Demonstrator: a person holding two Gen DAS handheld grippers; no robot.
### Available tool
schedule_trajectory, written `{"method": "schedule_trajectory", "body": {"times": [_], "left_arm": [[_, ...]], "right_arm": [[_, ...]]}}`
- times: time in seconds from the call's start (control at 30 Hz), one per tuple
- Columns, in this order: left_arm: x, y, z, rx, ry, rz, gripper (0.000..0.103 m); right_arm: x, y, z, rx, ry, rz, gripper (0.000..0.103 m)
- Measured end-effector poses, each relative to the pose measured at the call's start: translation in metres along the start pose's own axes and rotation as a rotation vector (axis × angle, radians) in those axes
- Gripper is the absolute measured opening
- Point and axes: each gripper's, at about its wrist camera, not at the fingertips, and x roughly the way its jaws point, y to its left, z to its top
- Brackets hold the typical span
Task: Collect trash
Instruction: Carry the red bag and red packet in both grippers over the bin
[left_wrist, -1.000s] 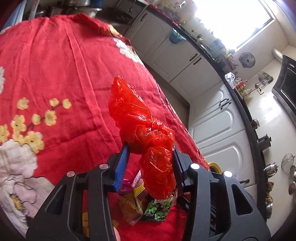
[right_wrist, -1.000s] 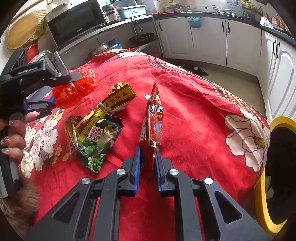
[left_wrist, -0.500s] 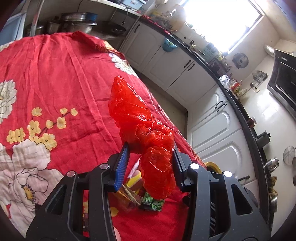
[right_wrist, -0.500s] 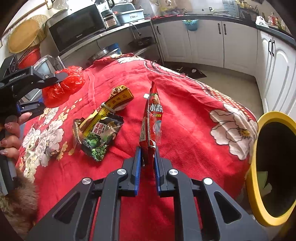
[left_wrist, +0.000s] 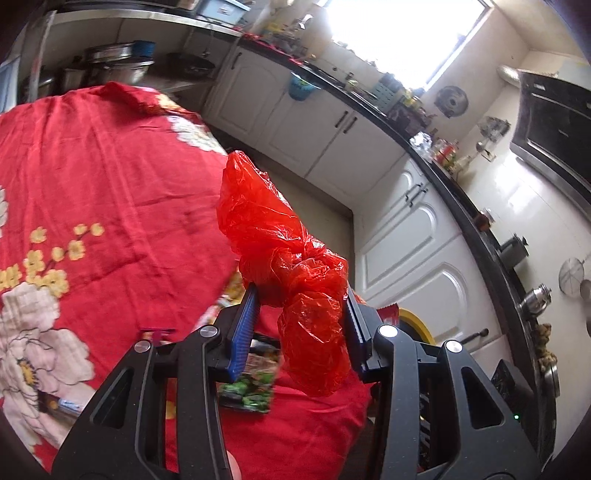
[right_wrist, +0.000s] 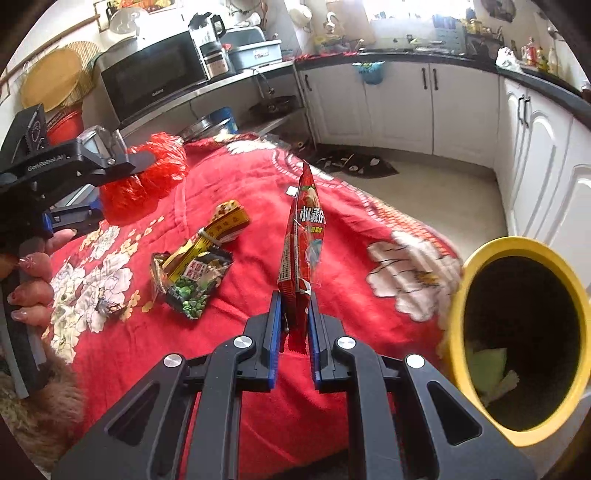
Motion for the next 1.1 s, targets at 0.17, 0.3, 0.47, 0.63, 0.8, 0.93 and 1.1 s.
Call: {"method": "schedule_trajectory", "body": {"times": [0.17, 0.3, 0.47, 0.63, 0.8, 0.93, 1.1], "left_arm": [[0.013, -0.028, -0.005, 0.052, 0.020, -0.038, 0.035], [0.020, -0.052, -0.010, 0.091, 0.035, -0.066, 0.035], [0.028, -0.082, -0.013, 0.140, 0.044, -0.096, 0.035], [0.030, -0.106, -0.015, 0.179, 0.042, -0.117, 0.035], [0.030, -0.128, -0.018, 0.214, 0.037, -0.137, 0.035], [0.030, -0.142, -0.020, 0.237, 0.039, -0.154, 0.035], [0.032, -0.160, -0.023, 0.271, 0.042, -0.173, 0.034]], "right_arm": [[-0.027, -0.017, 0.000, 0.014, -0.038, -0.044, 0.013], [-0.048, -0.031, -0.002, 0.030, -0.065, -0.074, 0.013], [-0.068, -0.044, -0.003, 0.040, -0.094, -0.107, 0.013], [-0.087, -0.053, -0.003, 0.049, -0.124, -0.125, 0.013], [-0.104, -0.058, -0.001, 0.054, -0.155, -0.147, 0.013], [-0.117, -0.064, 0.000, 0.062, -0.179, -0.172, 0.013], [-0.131, -0.074, -0.001, 0.080, -0.200, -0.197, 0.013]]}}
